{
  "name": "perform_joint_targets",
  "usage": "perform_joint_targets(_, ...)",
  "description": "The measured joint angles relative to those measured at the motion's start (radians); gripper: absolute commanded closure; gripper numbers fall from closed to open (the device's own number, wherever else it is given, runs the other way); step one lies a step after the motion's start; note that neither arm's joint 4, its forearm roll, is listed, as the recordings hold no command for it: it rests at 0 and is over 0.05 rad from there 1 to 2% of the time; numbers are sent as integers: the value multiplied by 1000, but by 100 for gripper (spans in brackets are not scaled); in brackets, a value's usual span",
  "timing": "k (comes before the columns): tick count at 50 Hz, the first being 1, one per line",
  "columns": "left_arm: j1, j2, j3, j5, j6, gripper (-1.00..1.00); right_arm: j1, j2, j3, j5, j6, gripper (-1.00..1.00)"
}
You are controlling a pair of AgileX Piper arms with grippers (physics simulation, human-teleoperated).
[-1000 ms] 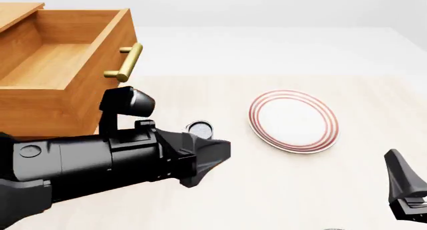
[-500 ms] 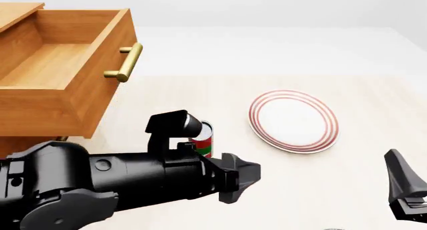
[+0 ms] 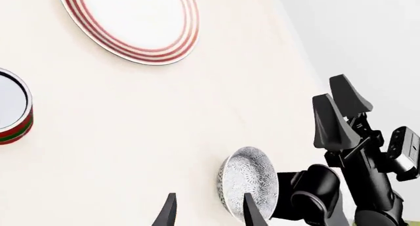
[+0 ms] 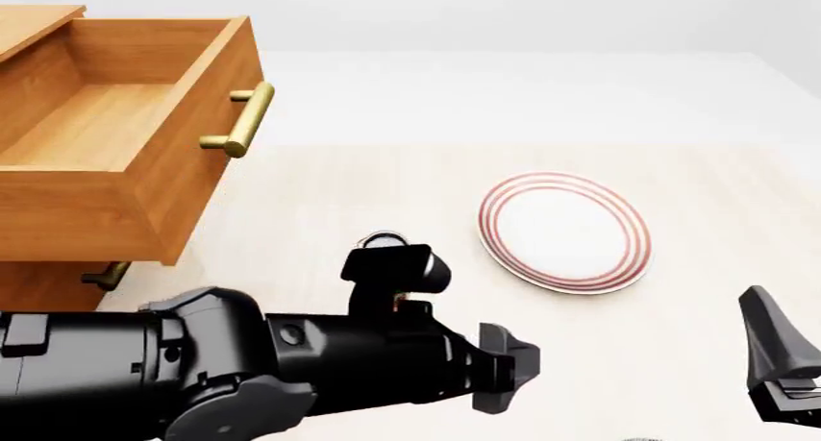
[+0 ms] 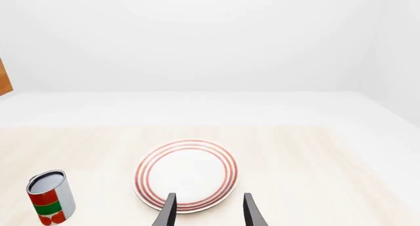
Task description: Put the bowl in the top drawer of the cabinet.
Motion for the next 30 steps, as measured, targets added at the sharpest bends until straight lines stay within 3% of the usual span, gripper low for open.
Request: perform_joint_targets(30, -62, 141, -70, -31, -20, -100, 0, 0, 0, 0, 0, -100)
